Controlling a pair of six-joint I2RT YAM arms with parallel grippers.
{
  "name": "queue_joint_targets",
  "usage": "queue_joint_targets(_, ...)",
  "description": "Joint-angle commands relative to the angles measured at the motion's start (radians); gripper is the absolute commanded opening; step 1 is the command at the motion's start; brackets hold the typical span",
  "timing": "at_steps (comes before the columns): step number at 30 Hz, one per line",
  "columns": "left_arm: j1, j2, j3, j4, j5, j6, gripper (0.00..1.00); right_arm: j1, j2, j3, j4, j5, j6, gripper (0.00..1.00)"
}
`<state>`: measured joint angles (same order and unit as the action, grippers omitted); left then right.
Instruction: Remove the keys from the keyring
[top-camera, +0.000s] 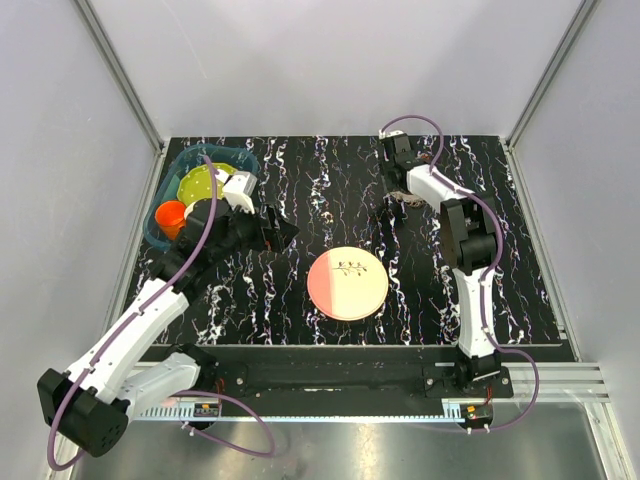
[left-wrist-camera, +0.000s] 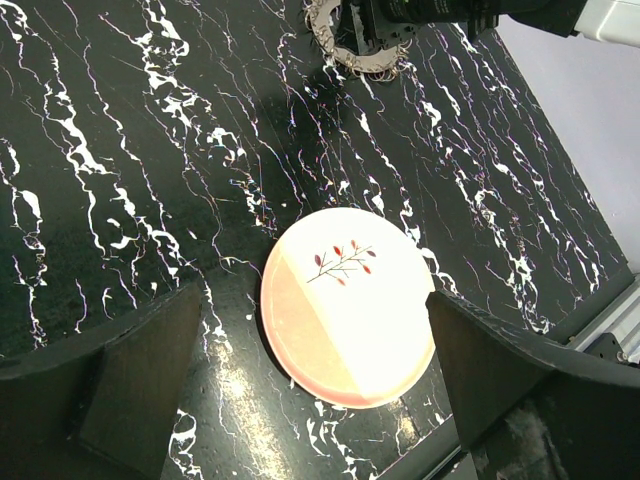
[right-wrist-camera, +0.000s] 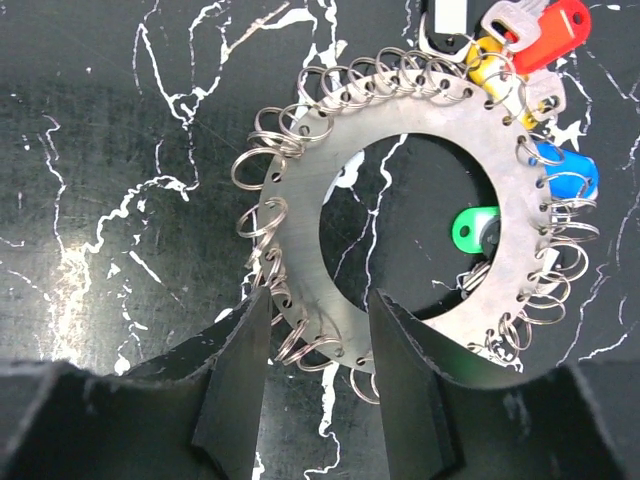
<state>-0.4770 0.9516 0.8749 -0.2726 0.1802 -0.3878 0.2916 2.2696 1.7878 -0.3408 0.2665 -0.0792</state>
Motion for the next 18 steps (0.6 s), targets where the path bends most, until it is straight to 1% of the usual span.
queue_joint_targets(1,-0.002,0.018,0.012,0.044,0.016,0.004,0.99,-0.003,0.021,0.059,-0.036,-0.062,-0.028,0.49)
queue_joint_targets(9,-0.002,0.042,0.024,0.046,0.059,-0.011,0.99,-0.008,0.048,0.101,-0.135,-0.107,-0.033,0.48)
queue_joint_targets(14,-0.002,0.029,0.013,0.049,0.056,-0.014,0.99,-0.008,0.050,0.093,-0.144,-0.105,-0.027,0.47)
queue_joint_targets(16,-0.002,0.026,0.013,0.047,0.056,-0.014,0.99,-0.009,0.054,0.091,-0.153,-0.105,-0.024,0.45)
queue_joint_targets(18,-0.002,0.023,0.013,0.047,0.053,-0.013,0.99,-0.011,0.053,0.093,-0.161,-0.104,-0.025,0.39)
